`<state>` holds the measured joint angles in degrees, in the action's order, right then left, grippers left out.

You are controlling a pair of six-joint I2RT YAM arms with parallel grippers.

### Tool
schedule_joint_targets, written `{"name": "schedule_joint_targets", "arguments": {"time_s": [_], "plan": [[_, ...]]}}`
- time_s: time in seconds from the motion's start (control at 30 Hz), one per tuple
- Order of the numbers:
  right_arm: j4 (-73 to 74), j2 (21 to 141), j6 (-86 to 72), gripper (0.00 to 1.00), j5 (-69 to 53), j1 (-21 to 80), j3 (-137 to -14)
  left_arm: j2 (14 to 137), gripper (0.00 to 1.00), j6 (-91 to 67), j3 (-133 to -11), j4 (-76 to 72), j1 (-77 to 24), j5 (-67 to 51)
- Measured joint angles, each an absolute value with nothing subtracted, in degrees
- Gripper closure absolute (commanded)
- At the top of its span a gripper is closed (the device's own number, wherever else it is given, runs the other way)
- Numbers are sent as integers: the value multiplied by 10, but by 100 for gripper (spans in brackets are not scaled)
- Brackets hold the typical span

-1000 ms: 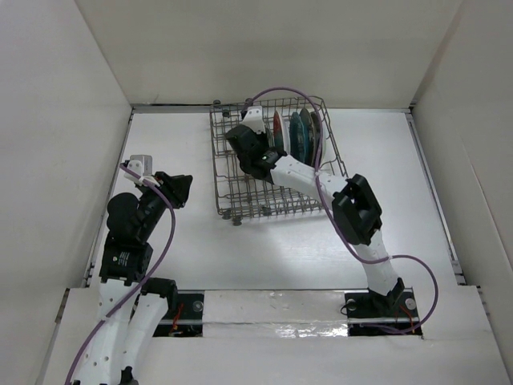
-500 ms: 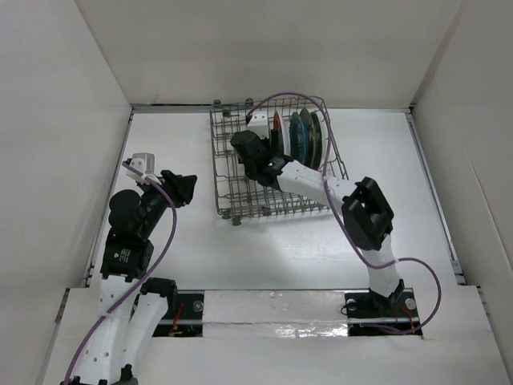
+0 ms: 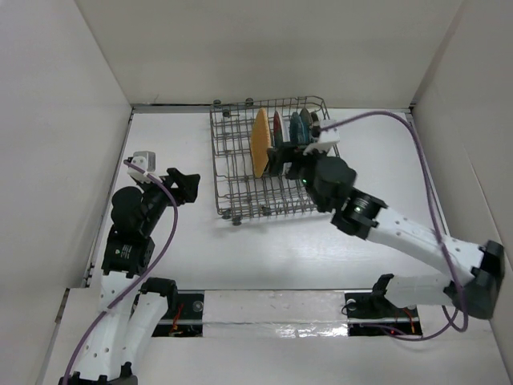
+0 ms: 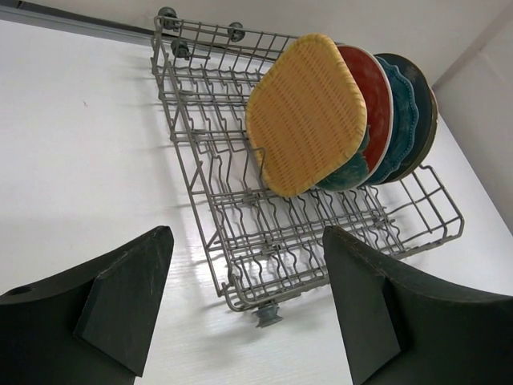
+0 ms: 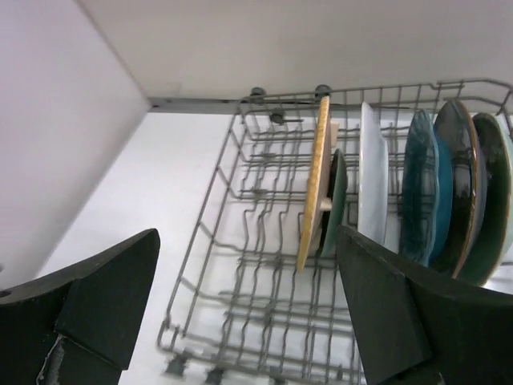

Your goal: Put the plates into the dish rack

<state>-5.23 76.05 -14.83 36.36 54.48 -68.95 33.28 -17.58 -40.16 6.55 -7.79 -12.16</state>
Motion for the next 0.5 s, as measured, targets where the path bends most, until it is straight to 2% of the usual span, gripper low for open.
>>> {"name": "schedule_joint_targets", "arguments": {"time_s": [0.07, 0.1, 0.13, 0.17, 0.2, 0.27, 0.37, 0.5], "plan": [[-76, 681, -147, 21, 350, 546, -619, 333, 27, -175, -402, 65, -78, -121], [-81, 640, -148, 37, 346, 547, -585, 333, 27, -174, -402, 64, -78, -120], [-81, 600, -147, 46, 345, 547, -555, 332, 27, -174, -402, 64, -78, -119], [-81, 562, -148, 59, 344, 547, -530, 332, 27, -173, -402, 63, -78, -119], [-79, 531, -147, 79, 343, 547, -511, 332, 27, -173, -402, 62, -78, -118], [-68, 475, -152, 84, 343, 546, -481, 332, 27, -170, -402, 60, -78, -117], [-45, 417, -161, 84, 343, 540, -453, 332, 28, -166, -402, 57, -78, -115], [0, 385, -173, 69, 332, 533, -440, 333, 28, -159, -402, 54, -78, -112]]}}
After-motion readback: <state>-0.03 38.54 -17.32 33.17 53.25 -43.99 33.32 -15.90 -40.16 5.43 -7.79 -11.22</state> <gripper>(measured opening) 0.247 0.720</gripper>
